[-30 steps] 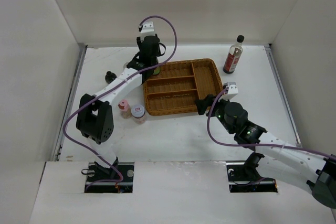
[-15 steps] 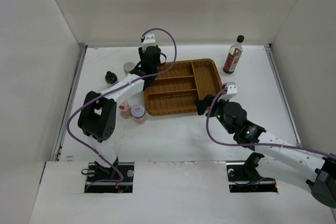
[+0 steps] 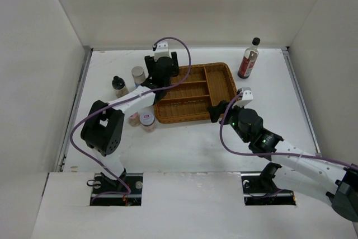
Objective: Organize the condiment bottles
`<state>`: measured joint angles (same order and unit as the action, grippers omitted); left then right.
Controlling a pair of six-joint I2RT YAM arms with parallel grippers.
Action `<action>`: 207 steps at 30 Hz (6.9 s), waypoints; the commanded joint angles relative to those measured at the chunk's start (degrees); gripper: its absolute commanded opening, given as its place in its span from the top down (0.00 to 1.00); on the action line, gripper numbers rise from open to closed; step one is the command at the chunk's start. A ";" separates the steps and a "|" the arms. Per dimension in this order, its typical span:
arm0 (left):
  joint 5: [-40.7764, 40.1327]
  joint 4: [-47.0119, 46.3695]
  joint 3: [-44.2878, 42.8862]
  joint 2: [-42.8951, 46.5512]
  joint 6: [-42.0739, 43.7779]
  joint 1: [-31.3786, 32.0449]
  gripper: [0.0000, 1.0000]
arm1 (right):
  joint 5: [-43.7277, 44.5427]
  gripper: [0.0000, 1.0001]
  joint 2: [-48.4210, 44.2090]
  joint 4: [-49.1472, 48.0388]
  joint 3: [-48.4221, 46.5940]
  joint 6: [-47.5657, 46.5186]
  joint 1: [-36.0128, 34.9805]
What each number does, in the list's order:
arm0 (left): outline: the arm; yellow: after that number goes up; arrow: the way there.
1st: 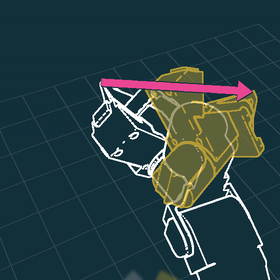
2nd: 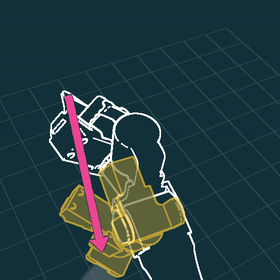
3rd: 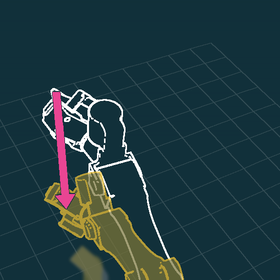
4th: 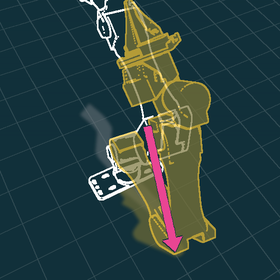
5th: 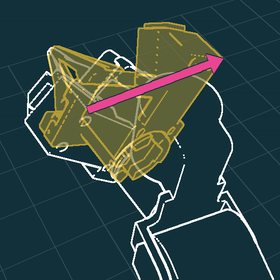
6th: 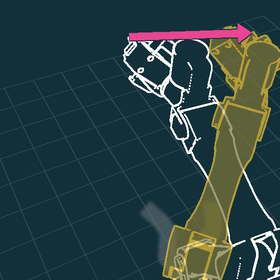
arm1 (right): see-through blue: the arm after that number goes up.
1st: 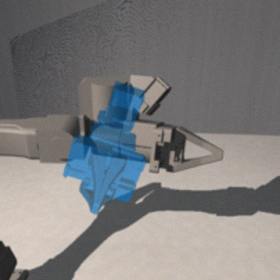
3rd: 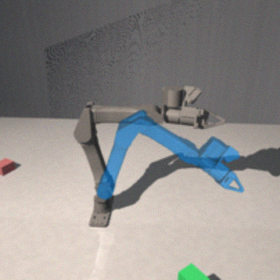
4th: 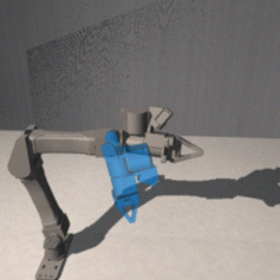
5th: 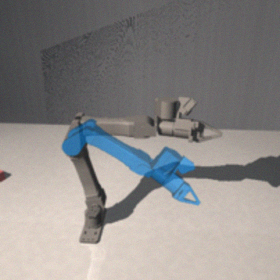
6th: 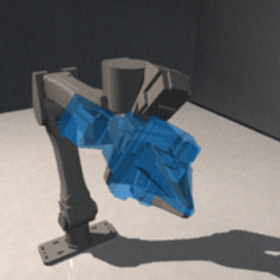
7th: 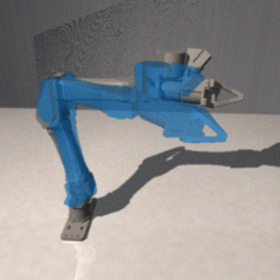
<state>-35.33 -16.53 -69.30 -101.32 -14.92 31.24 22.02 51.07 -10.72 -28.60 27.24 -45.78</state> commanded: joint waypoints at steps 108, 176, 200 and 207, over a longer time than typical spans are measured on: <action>3.69 -3.85 -11.56 -8.29 -4.42 4.04 0.34 | 8.39 0.24 -8.00 8.43 -0.23 2.90 4.69; 4.84 17.06 5.84 9.46 -11.98 -25.41 0.62 | -3.48 0.16 1.05 -9.14 4.69 4.13 -2.17; 8.96 9.50 -18.13 13.72 -7.50 5.61 0.61 | -0.66 0.17 -6.94 -2.38 5.13 10.46 5.83; 11.34 10.29 -31.24 -4.31 -6.70 8.44 0.61 | 0.13 0.17 -11.69 2.28 5.66 10.72 8.55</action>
<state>-25.39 -3.27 -95.92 -103.92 -22.63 39.62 20.84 41.04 -10.07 -23.40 37.12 -38.33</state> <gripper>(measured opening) 0.578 0.831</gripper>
